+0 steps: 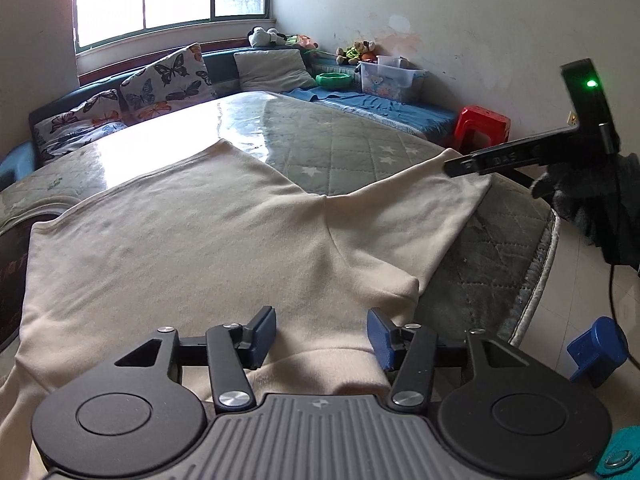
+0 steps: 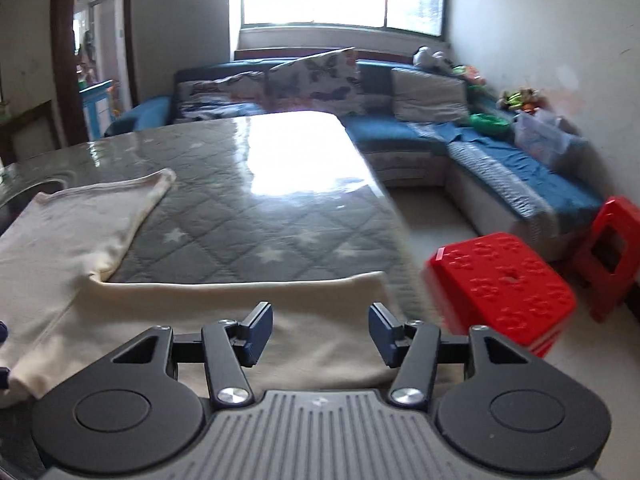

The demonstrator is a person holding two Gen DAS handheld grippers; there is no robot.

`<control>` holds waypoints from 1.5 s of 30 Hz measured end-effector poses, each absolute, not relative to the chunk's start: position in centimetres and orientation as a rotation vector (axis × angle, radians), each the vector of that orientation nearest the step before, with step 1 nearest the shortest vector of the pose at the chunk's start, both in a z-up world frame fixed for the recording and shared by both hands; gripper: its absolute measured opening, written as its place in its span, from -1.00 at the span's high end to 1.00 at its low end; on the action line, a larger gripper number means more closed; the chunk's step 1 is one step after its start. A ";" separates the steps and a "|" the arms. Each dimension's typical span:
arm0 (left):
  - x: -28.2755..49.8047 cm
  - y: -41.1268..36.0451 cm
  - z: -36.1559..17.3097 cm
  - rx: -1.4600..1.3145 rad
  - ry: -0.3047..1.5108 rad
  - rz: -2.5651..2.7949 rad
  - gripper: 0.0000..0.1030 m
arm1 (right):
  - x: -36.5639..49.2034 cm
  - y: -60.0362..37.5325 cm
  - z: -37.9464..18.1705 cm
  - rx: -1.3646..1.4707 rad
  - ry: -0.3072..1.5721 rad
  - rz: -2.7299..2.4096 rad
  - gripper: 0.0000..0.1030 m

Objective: Fold clothes

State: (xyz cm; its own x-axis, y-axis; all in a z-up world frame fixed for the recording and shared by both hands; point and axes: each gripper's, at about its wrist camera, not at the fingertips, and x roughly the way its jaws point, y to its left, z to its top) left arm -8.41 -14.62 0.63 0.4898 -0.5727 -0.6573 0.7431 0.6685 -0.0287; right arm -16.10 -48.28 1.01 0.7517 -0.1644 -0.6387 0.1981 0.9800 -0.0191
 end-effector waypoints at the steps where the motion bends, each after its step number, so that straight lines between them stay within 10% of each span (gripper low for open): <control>1: -8.5 -14.3 0.7 0.269 0.687 -0.809 -0.06 | -15.7 -47.9 0.8 0.044 0.702 -0.187 -0.07; 22: -9.7 3.0 3.2 0.059 0.662 -0.281 -0.28 | -13.1 -32.4 3.7 -0.174 0.665 0.310 -0.74; 45: -5.4 14.7 1.4 0.012 0.688 0.152 -0.30 | -9.9 -26.2 0.5 -0.262 0.767 0.449 -0.83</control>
